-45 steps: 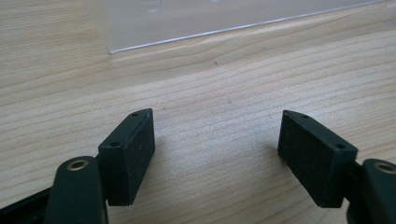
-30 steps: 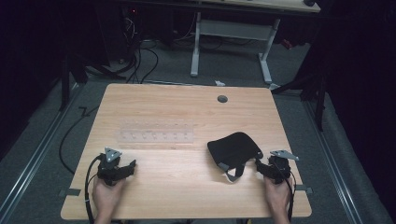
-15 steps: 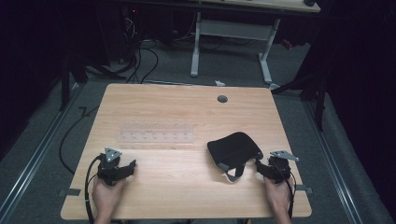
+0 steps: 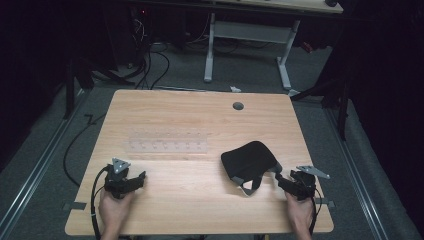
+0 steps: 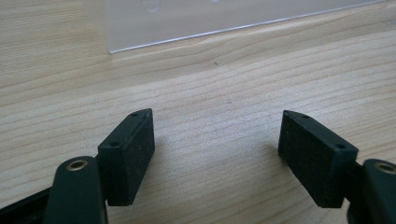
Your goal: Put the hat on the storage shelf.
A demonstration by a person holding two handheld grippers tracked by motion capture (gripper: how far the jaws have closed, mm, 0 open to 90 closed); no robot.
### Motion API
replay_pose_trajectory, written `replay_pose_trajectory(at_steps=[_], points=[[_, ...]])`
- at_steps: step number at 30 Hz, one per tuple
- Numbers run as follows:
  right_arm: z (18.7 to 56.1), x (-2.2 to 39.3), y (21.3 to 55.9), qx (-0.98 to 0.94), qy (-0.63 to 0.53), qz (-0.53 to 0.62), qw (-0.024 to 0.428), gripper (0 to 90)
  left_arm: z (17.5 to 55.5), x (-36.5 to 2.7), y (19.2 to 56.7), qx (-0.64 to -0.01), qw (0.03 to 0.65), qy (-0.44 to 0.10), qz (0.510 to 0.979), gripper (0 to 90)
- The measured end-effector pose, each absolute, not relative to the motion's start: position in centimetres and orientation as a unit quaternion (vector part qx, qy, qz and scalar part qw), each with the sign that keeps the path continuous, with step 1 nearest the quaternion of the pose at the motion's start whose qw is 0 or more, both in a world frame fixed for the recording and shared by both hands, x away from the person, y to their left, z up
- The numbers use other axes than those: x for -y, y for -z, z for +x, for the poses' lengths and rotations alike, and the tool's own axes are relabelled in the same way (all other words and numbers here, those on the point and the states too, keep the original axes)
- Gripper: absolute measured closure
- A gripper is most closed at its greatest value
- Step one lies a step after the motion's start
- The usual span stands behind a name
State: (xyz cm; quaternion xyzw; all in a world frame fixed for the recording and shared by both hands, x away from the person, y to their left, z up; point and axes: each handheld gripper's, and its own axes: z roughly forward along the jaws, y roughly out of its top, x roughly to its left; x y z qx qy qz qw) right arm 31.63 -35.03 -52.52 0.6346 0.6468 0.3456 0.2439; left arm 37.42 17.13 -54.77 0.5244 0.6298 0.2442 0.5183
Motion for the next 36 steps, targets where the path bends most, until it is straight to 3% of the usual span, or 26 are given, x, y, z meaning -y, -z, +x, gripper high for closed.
replay_pose_trajectory(at_steps=[15,36], points=[[29.0,34.2,50.4,-0.653,-0.404,0.591,0.248,32.1,37.4,-17.1,54.8,-0.63,0.518,-0.244,0.524,27.5],[33.8,31.4,50.6,-0.682,-0.412,0.569,0.204,31.0,37.4,-17.1,54.8,-0.63,0.519,-0.243,0.525,27.4]])
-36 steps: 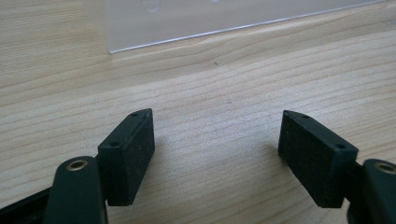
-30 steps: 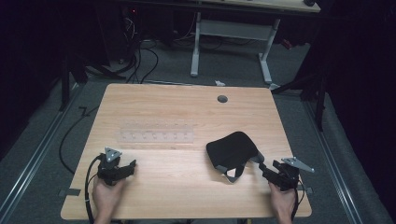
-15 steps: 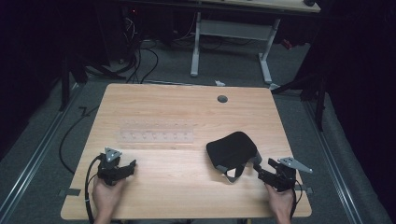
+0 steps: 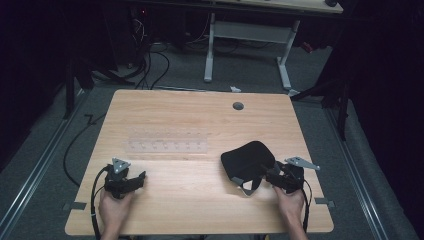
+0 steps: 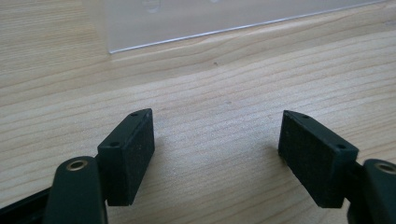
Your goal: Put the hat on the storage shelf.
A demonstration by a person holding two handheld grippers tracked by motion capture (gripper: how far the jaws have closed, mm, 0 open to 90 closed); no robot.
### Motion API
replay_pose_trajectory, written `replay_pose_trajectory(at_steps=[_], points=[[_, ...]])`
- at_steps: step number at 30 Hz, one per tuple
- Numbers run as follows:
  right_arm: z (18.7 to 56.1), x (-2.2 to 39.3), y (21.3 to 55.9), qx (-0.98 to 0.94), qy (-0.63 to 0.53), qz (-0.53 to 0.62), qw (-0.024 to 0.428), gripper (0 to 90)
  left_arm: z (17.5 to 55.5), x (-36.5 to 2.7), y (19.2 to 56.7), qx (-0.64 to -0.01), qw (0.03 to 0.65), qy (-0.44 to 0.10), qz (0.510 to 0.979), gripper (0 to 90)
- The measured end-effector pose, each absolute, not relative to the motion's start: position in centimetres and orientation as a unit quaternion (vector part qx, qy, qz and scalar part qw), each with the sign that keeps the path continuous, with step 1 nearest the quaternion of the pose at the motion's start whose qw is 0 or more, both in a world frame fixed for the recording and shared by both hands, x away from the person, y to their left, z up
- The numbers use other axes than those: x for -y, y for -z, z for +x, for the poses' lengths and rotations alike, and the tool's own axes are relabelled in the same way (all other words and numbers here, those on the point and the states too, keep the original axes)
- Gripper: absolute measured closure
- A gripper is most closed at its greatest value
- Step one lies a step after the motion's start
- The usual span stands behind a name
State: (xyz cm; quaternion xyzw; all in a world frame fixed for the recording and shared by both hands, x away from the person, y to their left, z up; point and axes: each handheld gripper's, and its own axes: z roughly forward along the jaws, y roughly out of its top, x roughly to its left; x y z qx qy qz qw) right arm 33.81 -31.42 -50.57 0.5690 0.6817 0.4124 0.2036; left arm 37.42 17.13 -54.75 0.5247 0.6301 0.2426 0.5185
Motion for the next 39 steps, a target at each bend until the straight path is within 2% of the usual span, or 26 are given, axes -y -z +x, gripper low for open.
replay_pose_trajectory(at_steps=[9,17,18,19,23,26,36,39], points=[[35.3,30.6,51.2,-0.689,-0.413,0.565,0.186,37.5,37.4,-17.1,54.8,-0.63,0.519,-0.244,0.525,27.4],[36.2,29.6,52.0,-0.712,-0.39,0.554,0.184,48.8,37.4,-17.1,54.8,-0.63,0.518,-0.244,0.524,27.3],[36.2,29.5,52.1,-0.712,-0.39,0.555,0.179,51.0,37.4,-17.1,54.8,-0.63,0.518,-0.244,0.524,27.3],[36.2,29.5,52.3,-0.718,-0.396,0.546,0.174,59.0,37.4,-17.1,54.8,-0.63,0.519,-0.244,0.523,27.4],[35.7,29.9,52.1,-0.715,-0.425,0.53,0.166,75.7,37.4,-17.1,54.8,-0.63,0.519,-0.244,0.523,27.4],[35.3,30.2,52.0,-0.714,-0.442,0.52,0.158,82.0,37.4,-17.1,54.8,-0.63,0.519,-0.244,0.523,27.4],[34.5,30.8,51.5,-0.72,-0.451,0.508,0.142,85.5,37.4,-17.1,54.8,-0.628,0.519,-0.243,0.527,27.5],[34.2,30.7,51.3,-0.72,-0.454,0.506,0.139,85.7,37.4,-17.1,54.7,-0.63,0.519,-0.246,0.523,30.4]])
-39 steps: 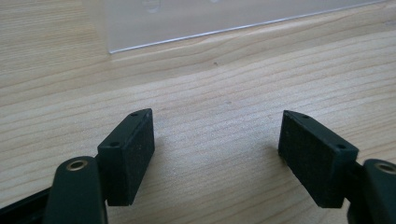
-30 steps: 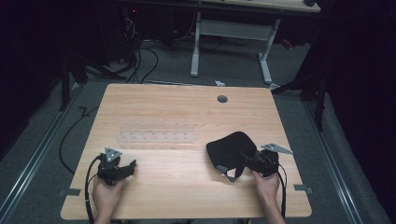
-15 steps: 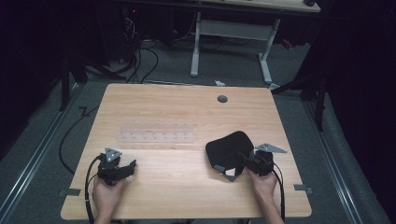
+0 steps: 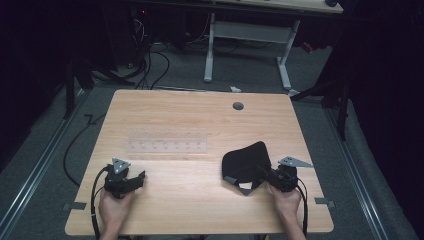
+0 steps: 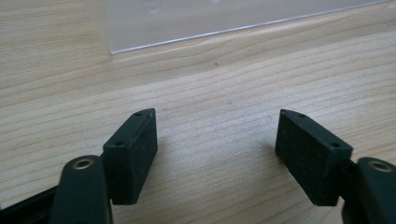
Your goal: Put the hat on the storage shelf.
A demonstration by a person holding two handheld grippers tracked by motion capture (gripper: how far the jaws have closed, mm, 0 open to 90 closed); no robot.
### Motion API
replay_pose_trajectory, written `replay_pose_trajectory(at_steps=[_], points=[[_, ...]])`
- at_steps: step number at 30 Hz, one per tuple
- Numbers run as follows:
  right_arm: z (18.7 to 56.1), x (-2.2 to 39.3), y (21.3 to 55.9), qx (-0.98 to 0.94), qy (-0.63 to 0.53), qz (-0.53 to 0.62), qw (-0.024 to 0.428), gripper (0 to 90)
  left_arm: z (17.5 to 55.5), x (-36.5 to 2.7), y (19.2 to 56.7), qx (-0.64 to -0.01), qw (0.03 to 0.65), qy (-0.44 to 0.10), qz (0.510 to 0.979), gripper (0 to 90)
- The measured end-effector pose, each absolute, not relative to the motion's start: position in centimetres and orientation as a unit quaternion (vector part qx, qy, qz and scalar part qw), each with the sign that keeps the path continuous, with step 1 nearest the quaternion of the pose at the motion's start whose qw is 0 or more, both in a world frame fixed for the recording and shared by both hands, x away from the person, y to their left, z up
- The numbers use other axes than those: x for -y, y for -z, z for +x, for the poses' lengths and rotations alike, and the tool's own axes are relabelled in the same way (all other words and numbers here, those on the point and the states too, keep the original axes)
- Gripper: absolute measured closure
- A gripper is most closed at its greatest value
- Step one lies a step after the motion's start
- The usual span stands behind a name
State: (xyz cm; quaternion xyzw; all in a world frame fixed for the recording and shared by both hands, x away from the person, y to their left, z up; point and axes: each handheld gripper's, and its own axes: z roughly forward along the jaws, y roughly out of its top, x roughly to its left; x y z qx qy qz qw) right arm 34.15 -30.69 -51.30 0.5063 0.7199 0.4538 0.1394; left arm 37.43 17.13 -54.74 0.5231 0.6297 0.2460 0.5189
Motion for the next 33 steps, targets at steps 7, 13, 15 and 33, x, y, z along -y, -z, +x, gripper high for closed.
replay_pose_trajectory(at_steps=[7,13,15,33], points=[[33.6,31.1,50.6,-0.712,-0.463,0.509,0.137,85.8,37.4,-17.1,54.7,-0.629,0.519,-0.245,0.524,29.6],[32.9,31.4,49.7,-0.71,-0.464,0.513,0.132,85.8,37.6,-17.2,54.7,-0.624,0.52,-0.237,0.533,27.8],[32.7,31.4,49.3,-0.71,-0.466,0.511,0.129,85.7,37.6,-17.3,54.8,-0.622,0.521,-0.237,0.534,27.4],[31.7,29.6,47.0,-0.715,-0.486,0.49,0.108,85.7,35.8,-14.8,52.0,-0.56,0.587,-0.183,0.555,30.8]])
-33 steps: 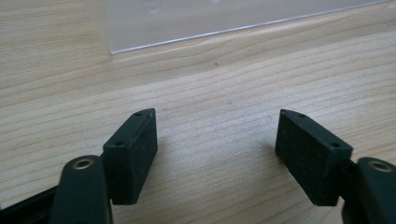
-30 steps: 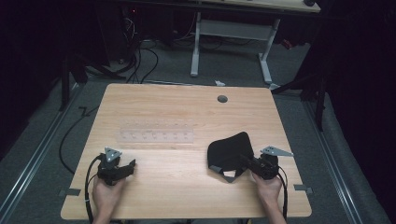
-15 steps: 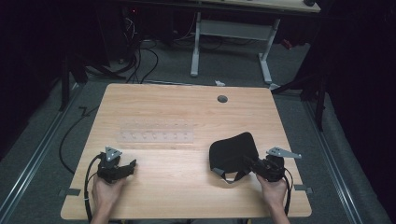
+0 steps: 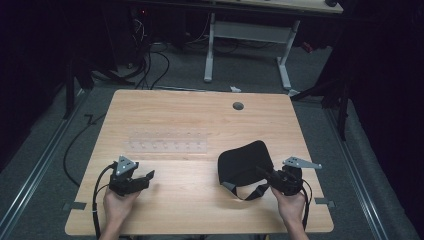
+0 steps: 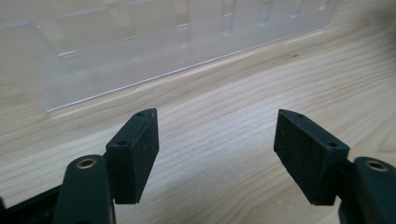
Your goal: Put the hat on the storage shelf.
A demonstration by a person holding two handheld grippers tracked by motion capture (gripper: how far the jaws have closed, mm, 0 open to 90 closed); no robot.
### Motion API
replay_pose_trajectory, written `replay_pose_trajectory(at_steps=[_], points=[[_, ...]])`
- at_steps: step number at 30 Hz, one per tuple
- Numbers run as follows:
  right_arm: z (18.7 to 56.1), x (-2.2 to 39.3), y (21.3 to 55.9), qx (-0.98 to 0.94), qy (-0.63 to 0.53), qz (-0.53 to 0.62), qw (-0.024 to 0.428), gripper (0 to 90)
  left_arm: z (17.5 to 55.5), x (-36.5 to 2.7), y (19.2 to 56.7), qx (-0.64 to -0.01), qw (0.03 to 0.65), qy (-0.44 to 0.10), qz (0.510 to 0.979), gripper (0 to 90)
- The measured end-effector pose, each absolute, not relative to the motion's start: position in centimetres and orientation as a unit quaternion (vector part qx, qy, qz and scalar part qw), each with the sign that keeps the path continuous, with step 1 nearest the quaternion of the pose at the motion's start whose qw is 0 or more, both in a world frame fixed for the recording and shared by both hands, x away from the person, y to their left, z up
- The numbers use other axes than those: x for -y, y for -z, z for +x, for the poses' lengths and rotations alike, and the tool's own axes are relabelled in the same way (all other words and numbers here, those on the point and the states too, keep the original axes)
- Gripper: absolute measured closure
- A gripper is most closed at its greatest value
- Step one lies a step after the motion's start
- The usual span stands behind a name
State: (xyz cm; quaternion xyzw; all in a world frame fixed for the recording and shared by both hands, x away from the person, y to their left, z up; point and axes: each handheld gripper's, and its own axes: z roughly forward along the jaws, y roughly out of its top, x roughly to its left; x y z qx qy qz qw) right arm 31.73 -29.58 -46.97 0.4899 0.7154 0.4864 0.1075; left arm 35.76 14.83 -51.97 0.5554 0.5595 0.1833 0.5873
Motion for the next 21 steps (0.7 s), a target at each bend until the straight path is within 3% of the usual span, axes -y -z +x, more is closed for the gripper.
replay_pose_trajectory(at_steps=[21], points=[[32.1,26.3,46.0,-0.734,-0.491,0.464,0.073,85.7,32.3,-9.9,48.5,-0.463,0.637,-0.117,0.605,26.1]])
